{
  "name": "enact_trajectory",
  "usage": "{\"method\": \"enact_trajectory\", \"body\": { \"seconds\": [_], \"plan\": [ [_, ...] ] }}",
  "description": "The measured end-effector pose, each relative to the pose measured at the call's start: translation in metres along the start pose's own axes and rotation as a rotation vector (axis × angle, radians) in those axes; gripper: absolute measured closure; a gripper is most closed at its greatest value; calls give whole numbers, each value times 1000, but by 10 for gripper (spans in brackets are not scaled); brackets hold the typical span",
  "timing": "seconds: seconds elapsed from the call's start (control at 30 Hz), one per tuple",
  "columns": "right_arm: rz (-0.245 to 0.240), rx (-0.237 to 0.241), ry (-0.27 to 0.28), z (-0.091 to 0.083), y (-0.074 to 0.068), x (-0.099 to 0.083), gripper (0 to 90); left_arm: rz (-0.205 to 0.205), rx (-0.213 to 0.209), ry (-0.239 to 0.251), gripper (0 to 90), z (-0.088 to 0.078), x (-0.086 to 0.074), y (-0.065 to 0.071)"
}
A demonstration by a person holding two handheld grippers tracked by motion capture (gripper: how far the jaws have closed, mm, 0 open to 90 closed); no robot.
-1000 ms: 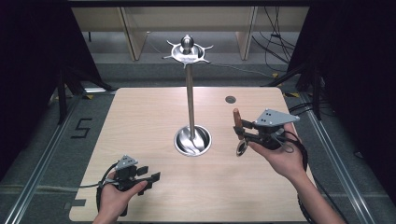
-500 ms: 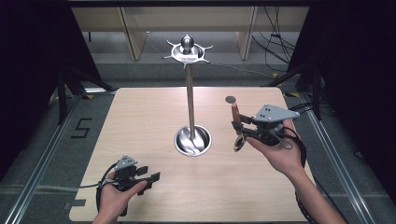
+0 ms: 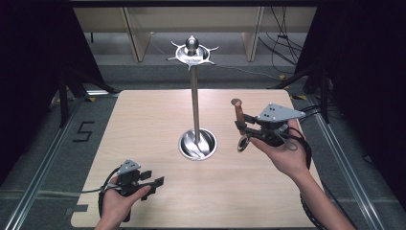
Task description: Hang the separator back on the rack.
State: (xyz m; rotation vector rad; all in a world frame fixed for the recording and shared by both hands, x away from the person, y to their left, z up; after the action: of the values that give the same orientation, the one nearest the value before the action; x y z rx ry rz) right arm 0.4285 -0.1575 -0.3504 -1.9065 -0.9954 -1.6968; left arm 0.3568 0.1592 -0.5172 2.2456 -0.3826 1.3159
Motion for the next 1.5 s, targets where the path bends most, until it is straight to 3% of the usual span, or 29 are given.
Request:
{"method": "enact_trajectory", "body": {
  "seconds": [0.1, 0.4, 0.7, 0.87, 0.9, 1.17, 1.23, 1.27, 1.37, 1.5],
  "plan": [
    [28, -9, 8, 2, -2, 3, 683, 1, -1, -1, 386, 0, 0, 0],
    [17, 1, 7, 3, -2, 9, 683, 2, -1, -6, 385, -1, 0, 0],
    [6, -17, 33, 6, 0, 12, 683, 1, -3, 0, 386, 0, 0, 0],
    [10, -14, 36, 7, 0, 14, 683, -1, -2, 3, 385, 0, 0, 0],
    [31, -3, 23, 7, -2, 14, 683, -2, 0, 3, 386, 0, 0, 0],
    [25, -10, 30, 8, 0, 16, 683, 0, -4, 5, 386, 0, 0, 0],
    [3, -15, 44, 9, 2, 18, 683, 0, -2, 2, 386, 0, 0, 0],
    [31, -18, 45, 10, 0, 19, 683, -1, -2, 2, 385, 0, 0, 0],
    [10, -13, 45, 10, 2, 21, 683, 0, -3, 2, 386, 0, 0, 0],
    [38, -15, 41, 11, 0, 24, 683, 0, -2, 3, 386, 0, 0, 0]
  ]
}}
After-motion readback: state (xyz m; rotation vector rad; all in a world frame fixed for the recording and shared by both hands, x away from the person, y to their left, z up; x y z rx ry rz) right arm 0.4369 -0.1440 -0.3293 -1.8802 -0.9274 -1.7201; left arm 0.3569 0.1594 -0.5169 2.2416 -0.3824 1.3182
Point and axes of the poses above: each handheld gripper's, and its own axes: z roughly forward along the jaws, x roughly out of its top, y roughly to its right, the point moved 7 cm from there along z, roughly forward along the jaws, and after that the axes turned 14 degrees about y, right-handed, at the moved point
